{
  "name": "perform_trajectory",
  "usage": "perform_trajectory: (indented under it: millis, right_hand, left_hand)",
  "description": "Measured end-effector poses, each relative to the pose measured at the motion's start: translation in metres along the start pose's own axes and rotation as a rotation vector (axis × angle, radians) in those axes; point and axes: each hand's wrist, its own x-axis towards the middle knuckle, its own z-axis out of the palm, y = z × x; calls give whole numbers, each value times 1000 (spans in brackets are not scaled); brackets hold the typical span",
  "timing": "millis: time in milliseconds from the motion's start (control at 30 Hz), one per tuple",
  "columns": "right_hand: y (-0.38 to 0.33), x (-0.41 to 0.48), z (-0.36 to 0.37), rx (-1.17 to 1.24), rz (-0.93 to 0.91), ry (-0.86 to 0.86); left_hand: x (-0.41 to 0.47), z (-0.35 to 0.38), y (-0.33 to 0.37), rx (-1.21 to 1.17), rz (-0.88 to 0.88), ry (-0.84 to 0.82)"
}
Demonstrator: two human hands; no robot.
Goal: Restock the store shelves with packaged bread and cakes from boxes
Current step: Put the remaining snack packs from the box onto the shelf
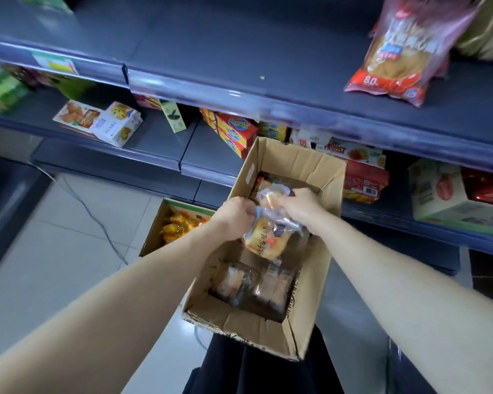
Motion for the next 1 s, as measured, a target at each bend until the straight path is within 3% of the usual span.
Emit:
perform_trajectory:
  millis: [200,633,1000]
  right_hand:
    - [-46,-46,-80,175,-52,-20]
    - [-105,-114,-164,933,-168,-122]
    - [-125,-122,-175,1162,-241,-246]
  left_hand:
    - [-34,-73,27,-606,-91,-65]
    - [-80,-150,88,-1034,146,-42]
    - [-86,-171,106,-1239,15,68]
